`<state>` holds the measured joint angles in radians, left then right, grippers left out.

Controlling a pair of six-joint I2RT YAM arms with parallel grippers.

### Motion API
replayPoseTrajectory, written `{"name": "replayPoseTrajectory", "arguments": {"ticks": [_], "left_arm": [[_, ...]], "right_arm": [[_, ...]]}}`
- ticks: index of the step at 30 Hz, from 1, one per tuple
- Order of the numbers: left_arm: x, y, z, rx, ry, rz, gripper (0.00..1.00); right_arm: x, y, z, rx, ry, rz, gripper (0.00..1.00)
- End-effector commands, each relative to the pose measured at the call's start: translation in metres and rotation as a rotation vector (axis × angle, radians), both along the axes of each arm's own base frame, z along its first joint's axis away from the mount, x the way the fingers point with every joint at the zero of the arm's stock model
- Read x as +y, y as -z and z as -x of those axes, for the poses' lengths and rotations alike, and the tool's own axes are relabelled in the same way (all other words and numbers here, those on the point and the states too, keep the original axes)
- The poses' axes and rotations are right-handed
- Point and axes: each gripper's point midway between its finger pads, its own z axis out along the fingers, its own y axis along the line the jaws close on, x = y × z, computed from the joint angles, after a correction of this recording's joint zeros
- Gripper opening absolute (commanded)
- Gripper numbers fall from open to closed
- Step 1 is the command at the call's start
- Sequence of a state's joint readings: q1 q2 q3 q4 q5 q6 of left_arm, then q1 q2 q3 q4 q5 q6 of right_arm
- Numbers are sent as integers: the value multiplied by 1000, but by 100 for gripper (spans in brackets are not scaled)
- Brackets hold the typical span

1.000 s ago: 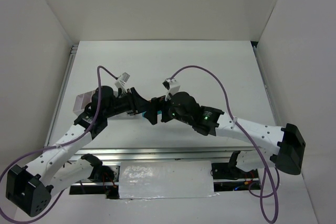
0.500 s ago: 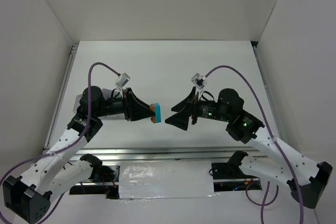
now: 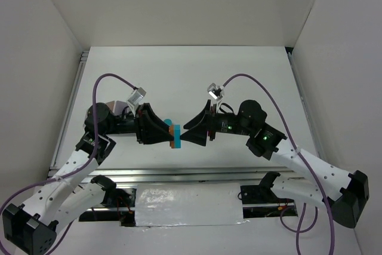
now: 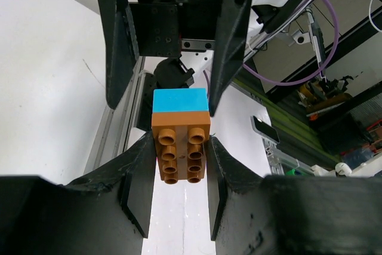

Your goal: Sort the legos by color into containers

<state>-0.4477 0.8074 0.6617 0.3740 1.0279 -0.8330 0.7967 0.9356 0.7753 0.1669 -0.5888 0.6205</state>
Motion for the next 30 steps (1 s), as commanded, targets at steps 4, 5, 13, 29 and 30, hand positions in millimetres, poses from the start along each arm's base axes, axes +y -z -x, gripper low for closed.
{"name": "replayPoseTrajectory", "arguments": {"ticks": [4,5,13,29,30], "left_arm": [[2,-7,5,-68,21,15,0],[2,-7,5,-68,24,15,0],[2,-10,10,-74,46,45,0],[11,-19,-1,-125,-31,-27,0],[13,-19,-4,-126,-43,-28,0]], "right_arm": [[9,-33,12,-81,-61,-111,78],[10,-35,16,-90,-79,-123,78],[23,-31,15,-71,-117,-133,64],[7,-12,12,-160,-74,-84,0],[4,-11,15,-169,-81,-86,0]]}}
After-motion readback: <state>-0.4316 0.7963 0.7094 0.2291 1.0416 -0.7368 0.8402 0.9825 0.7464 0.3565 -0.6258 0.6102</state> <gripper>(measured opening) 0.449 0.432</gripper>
